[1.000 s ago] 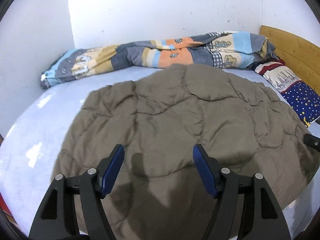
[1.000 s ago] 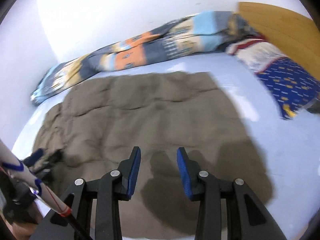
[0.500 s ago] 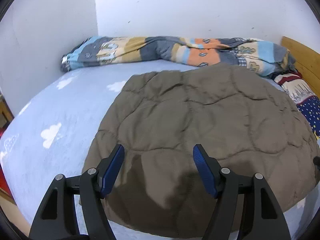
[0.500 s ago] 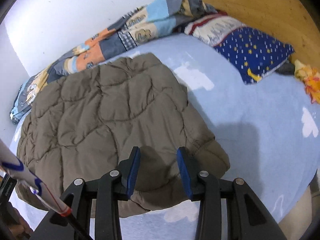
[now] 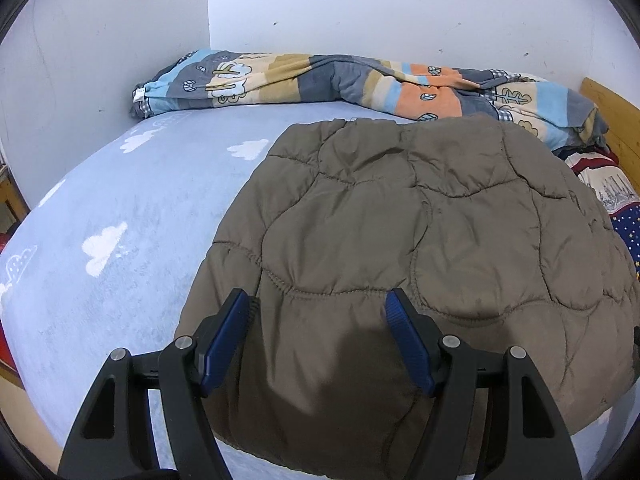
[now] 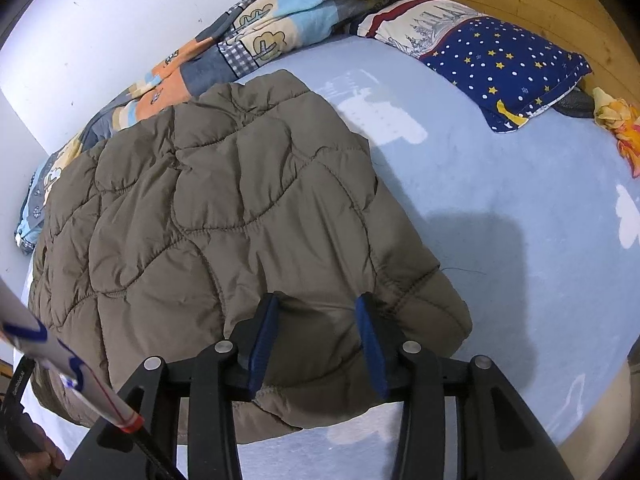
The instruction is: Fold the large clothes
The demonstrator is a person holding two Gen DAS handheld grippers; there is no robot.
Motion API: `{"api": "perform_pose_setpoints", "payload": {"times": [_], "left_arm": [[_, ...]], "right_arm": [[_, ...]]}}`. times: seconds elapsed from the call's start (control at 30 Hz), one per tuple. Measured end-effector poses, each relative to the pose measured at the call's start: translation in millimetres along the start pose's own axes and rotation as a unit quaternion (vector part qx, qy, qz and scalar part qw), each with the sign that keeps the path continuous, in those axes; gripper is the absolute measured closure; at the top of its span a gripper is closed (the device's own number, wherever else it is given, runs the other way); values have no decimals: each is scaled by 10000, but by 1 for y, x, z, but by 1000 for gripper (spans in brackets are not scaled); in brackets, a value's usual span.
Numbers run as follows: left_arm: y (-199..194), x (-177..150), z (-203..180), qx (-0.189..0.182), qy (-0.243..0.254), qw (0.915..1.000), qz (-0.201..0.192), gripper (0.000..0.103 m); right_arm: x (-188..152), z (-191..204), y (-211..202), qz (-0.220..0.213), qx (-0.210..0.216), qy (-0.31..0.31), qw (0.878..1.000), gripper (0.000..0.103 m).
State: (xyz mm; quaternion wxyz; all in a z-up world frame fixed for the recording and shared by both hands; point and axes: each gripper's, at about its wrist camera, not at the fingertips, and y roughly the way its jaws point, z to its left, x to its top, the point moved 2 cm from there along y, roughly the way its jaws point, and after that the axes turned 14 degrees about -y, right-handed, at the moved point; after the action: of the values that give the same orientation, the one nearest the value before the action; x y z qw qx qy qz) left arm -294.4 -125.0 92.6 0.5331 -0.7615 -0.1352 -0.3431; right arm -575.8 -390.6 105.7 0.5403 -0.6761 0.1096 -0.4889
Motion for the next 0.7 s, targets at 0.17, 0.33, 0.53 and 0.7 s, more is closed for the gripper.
{"api": "perform_pose_setpoints", "payload": {"times": [0.17,0.33,0.53,0.7], "left_arm": [[0,-1,-1,13,10,10000,-9,33],[1,-1,-2,33,28,10000,-19,33],[1,-1,-3,50,76,10000,-9,33],[-1,-2,-7,56,175,9998,-80,33]], "right_arm": [[4,14,-22,-491,-60,-280,9984,55],[5,44,-36,-898,78,-896,9919,55],[-4,76,-22,-646,244,-1369,9882,55],[-10,85,-11,-481,117,-1584,9861,54]]}}
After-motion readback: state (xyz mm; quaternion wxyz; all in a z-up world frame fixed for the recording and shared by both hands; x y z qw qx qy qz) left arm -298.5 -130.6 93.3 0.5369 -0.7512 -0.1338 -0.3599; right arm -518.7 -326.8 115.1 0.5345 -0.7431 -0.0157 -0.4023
